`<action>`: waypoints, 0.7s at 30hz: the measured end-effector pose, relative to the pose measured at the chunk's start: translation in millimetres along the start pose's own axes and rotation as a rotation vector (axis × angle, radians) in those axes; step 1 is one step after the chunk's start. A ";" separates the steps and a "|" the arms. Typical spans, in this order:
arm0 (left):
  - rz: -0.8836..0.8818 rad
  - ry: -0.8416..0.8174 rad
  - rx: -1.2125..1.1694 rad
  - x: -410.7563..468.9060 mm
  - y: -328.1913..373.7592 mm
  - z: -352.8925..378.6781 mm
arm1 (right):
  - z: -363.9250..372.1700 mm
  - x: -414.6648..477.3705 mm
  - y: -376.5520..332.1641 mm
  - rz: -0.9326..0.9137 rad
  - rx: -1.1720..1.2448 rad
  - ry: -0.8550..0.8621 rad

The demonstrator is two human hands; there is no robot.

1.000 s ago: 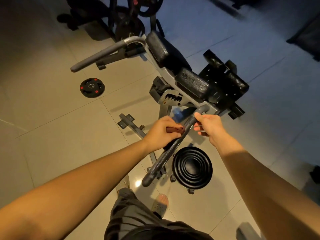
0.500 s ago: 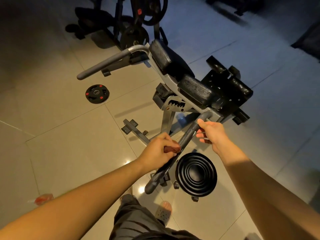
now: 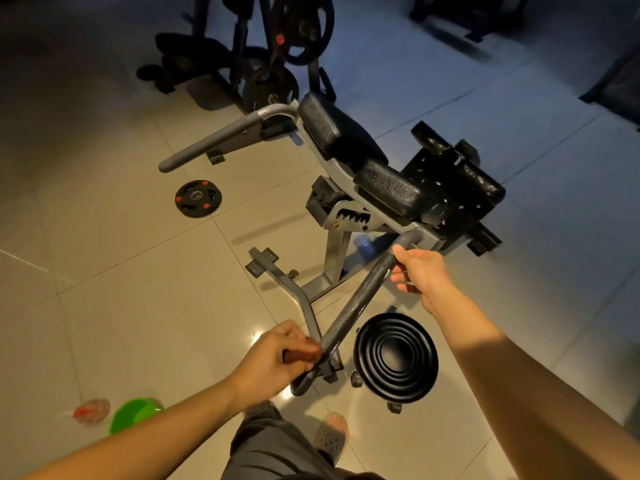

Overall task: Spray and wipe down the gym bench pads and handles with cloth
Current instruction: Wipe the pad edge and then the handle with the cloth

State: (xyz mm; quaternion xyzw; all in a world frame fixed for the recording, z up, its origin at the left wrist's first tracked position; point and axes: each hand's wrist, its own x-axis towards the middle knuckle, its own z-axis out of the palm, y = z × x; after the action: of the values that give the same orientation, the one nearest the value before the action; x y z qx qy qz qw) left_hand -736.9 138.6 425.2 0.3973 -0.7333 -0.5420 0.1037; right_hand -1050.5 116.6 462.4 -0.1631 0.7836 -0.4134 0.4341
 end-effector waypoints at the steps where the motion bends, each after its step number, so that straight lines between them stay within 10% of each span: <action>1: 0.044 0.009 0.020 21.1 11.2 2.3 | 0.5 -0.7 -0.6 -0.002 -0.002 0.001; 7: 0.167 0.165 0.093 118.2 72.3 20.1 | -1.3 -5.1 -9.3 0.023 -0.013 -0.010; 16: -0.086 -0.040 -0.009 7.9 -3.9 -10.5 | -4.2 -2.8 -6.2 0.034 -0.031 -0.036; 21: 0.125 0.044 0.114 83.5 58.7 1.3 | -2.8 -3.0 -11.2 0.038 -0.038 -0.049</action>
State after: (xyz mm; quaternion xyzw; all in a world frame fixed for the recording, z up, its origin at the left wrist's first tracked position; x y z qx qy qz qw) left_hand -820.6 87.2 452.9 0.3677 -0.7839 -0.4829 0.1306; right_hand -1052.2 113.1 473.7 -0.1666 0.7834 -0.3860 0.4578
